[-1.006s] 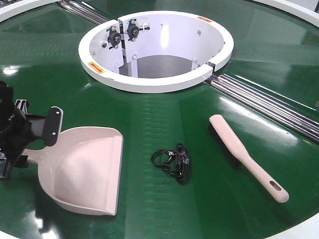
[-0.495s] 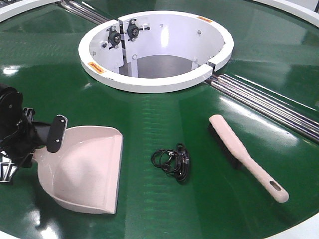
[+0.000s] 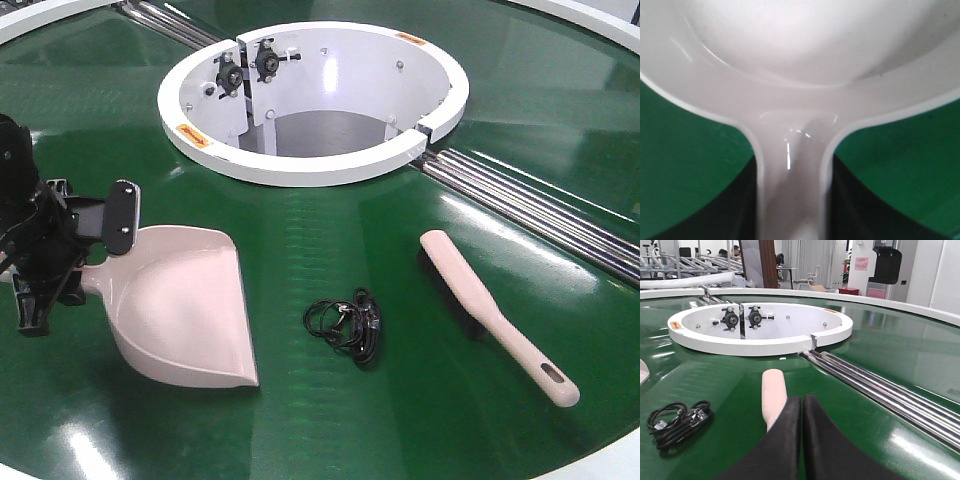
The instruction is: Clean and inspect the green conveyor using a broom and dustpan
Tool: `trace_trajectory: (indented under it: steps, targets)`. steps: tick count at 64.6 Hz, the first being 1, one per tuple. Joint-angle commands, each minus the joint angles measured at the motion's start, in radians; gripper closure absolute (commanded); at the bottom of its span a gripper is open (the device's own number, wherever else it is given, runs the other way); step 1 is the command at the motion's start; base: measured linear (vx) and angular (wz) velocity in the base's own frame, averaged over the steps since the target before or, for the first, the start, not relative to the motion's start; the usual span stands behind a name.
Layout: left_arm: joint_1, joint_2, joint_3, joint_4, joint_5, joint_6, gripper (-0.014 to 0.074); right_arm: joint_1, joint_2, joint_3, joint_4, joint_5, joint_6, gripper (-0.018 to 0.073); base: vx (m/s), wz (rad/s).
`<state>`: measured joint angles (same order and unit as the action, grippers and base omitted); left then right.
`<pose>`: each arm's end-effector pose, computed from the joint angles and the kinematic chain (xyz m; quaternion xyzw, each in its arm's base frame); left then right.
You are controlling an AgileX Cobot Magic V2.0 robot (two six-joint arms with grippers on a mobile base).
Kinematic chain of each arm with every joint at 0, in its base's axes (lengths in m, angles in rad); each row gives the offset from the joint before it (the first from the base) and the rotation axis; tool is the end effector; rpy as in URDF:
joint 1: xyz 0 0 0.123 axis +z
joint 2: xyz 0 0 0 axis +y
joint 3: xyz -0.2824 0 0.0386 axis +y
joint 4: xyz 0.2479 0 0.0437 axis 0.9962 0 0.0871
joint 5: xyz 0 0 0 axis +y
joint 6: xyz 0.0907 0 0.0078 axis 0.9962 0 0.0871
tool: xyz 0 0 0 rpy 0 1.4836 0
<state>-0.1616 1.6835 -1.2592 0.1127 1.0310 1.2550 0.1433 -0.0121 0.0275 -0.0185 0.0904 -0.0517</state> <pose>0.3295 -0.0448 0.2483 0.6643 0.7388 0.0961 0.0598 0.0562 0.0079 0.1962 -0.0754 0.7097 0.0250 0.7001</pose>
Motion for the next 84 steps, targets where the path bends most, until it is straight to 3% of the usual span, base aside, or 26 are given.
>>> trace_trajectory:
  steps: [1, 29, 56, 74, 84]
  targets:
    - [-0.024, -0.047, -0.029, 0.065, 0.023, -0.006, 0.0604, 0.0, -0.01, 0.004, -0.005, -0.07, -0.001, 0.0568, 0.0, 0.0]
    - [-0.115, -0.044, -0.029, 0.088, -0.054, -0.012, 0.0604, 0.0, -0.01, 0.004, -0.005, -0.07, -0.001, 0.0568, 0.0, 0.0]
    - [-0.171, 0.019, -0.029, 0.116, -0.042, -0.012, 0.0604, 0.0, -0.01, 0.004, -0.005, -0.07, -0.001, 0.0568, 0.0, 0.0]
    - [-0.172, 0.025, -0.029, 0.117, -0.029, -0.012, 0.0603, 0.0, -0.01, 0.004, -0.005, -0.07, -0.001, 0.0568, 0.0, 0.0]
    - [-0.172, 0.024, -0.029, 0.117, 0.039, -0.012, 0.0603, 0.0, -0.01, 0.004, -0.005, -0.07, -0.001, 0.0568, 0.0, 0.0]
